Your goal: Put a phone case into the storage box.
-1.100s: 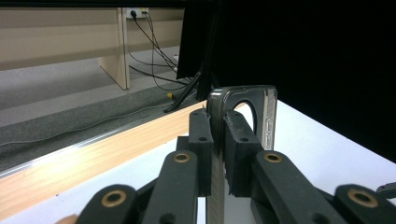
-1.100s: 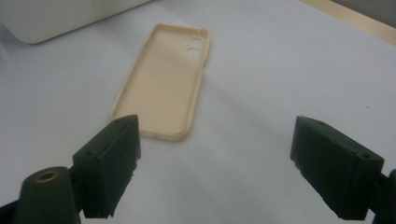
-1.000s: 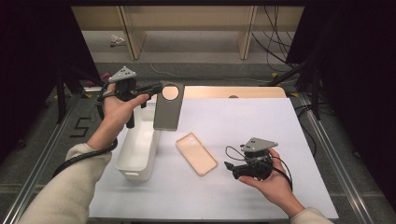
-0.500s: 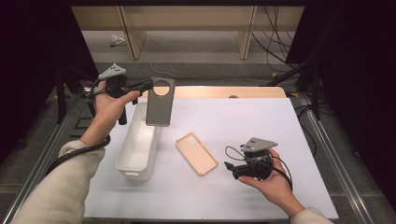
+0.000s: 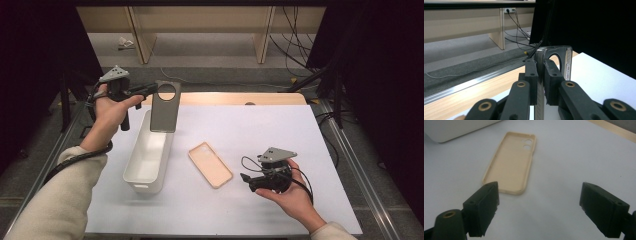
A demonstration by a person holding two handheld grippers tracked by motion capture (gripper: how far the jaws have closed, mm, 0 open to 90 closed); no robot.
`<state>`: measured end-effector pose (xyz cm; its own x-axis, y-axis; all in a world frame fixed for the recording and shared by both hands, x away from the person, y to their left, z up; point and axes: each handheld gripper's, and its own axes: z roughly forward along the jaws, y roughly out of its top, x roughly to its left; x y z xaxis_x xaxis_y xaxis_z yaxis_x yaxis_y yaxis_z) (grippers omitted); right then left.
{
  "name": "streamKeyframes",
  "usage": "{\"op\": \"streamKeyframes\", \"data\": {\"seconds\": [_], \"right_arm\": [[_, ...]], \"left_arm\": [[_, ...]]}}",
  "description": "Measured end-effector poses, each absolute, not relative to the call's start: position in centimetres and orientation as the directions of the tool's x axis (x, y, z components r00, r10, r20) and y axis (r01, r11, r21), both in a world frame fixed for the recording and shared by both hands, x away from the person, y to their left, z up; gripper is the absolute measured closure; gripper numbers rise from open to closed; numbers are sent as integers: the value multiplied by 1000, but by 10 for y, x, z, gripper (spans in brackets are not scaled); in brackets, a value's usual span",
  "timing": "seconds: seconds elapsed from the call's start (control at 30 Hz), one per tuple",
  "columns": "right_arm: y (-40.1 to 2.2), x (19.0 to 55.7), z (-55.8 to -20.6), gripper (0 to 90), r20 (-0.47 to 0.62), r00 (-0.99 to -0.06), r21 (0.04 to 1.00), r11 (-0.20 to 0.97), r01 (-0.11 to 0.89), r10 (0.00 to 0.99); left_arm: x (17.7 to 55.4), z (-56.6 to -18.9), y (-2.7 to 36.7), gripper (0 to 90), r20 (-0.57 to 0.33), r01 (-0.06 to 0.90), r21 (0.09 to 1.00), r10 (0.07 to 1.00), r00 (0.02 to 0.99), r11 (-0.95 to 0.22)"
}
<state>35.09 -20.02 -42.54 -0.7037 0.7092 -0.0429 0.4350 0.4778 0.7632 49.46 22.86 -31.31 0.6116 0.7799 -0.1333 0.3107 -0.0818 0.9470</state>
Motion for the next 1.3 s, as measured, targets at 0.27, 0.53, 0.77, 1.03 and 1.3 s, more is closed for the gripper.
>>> {"op": "streamKeyframes", "data": {"seconds": [0.27,0.53,0.77,1.03,1.3], "right_arm": [[-201,352,-426,170,-40,-701,764,474,438,712],[-201,352,-426,170,-37,-701,761,475,442,712],[-201,352,-426,170,-38,-702,761,475,442,712],[-201,352,-427,170,-35,-703,760,476,443,710],[-201,352,-427,170,-32,-704,760,475,444,710]], "left_arm": [[498,-313,233,824,-116,304,948,787,606,-94],[500,-313,239,824,-119,300,950,795,595,-83],[503,-312,243,824,-91,288,952,805,586,-102],[507,-316,248,824,-89,292,951,812,577,-104],[512,-323,252,824,-92,303,948,821,563,-101]]}}
